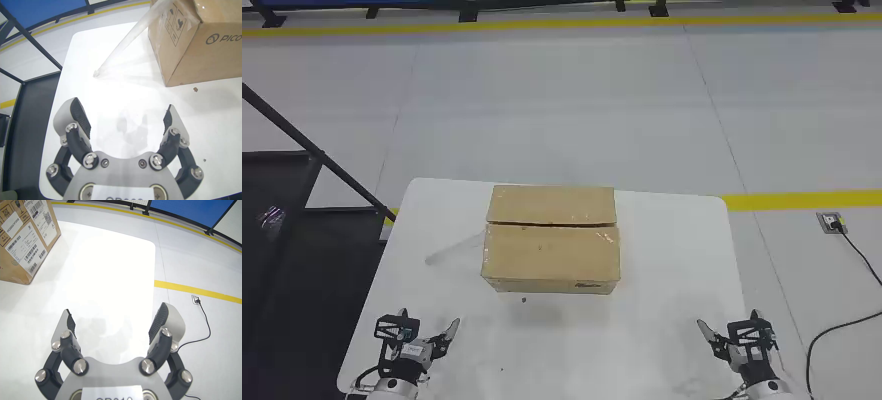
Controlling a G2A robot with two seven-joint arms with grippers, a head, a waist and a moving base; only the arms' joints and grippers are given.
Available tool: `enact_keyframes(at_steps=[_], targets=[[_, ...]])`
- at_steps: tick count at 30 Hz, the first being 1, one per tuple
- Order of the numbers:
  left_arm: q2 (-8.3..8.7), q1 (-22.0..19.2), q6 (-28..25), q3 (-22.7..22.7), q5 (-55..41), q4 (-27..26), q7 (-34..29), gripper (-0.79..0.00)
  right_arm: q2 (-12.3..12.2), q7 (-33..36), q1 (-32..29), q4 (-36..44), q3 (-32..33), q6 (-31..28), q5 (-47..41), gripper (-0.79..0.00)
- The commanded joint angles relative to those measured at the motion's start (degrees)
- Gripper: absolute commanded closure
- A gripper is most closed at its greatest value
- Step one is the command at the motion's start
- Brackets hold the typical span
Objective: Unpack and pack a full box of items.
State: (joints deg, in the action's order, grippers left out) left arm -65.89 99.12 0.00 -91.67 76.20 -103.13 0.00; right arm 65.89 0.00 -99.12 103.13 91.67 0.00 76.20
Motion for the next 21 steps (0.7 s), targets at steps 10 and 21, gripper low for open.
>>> enact_keyframes(at_steps=[10,21], targets=[[0.0,0.0,0.0,0.0,0.0,0.0,0.0,-0.785,0.0,0.0,0.0,0.0,0.0,0.0,0.0,-0.785],[-0.14,-3.67,-3.78,-3.81,-6.11,1.34,7.8,-0.785,0.4,7.95,4.98,6.55,-3.94,-4.64,-3.9,-0.785]])
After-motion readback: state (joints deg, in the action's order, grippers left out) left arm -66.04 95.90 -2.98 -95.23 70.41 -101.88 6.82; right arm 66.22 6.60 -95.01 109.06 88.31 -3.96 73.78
